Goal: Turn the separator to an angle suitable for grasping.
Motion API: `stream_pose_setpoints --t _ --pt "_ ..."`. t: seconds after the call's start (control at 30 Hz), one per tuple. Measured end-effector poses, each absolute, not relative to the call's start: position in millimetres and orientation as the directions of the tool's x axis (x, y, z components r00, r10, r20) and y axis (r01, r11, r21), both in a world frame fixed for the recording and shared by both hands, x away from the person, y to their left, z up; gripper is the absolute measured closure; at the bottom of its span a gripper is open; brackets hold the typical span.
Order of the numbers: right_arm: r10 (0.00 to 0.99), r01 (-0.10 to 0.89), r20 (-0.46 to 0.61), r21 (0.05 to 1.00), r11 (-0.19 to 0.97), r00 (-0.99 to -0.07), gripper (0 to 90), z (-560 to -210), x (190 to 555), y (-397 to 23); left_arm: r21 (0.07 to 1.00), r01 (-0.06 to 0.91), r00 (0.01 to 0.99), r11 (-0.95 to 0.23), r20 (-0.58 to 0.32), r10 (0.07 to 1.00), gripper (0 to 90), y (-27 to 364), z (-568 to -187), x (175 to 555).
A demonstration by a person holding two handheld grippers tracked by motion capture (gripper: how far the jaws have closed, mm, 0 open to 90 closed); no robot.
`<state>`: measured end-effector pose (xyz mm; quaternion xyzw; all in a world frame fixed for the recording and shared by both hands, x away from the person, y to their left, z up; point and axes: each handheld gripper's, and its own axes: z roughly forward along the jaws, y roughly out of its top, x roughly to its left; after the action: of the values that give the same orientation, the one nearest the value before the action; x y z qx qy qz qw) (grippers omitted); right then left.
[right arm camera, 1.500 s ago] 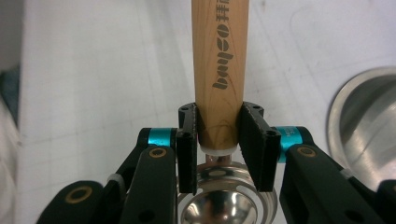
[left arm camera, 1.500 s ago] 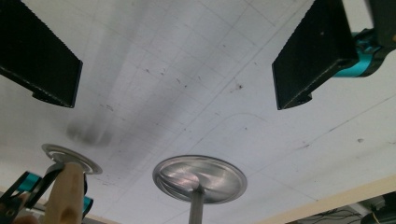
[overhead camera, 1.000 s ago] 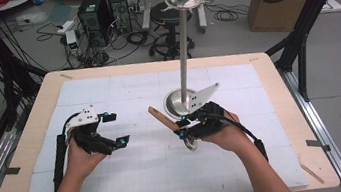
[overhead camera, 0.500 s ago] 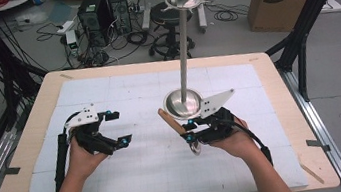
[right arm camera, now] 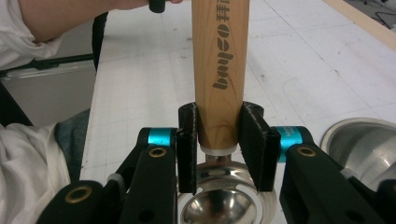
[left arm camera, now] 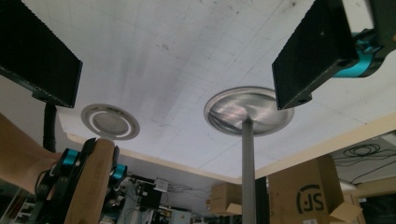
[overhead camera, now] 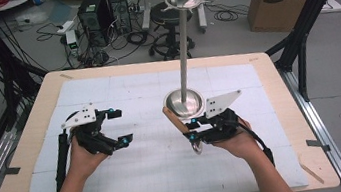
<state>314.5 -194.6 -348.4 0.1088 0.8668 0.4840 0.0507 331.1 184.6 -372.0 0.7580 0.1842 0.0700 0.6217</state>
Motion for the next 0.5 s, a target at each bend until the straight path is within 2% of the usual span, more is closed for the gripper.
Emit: stream_pose_setpoints --t 0.5 --pt "0.23 0.135 0.032 0.884 0.448 -0.973 68.1 -347.4 313.3 -191.9 0.982 0.16 0.956 -0.098 -0.13 0.263 2.2 162.2 -357.3 325.8"
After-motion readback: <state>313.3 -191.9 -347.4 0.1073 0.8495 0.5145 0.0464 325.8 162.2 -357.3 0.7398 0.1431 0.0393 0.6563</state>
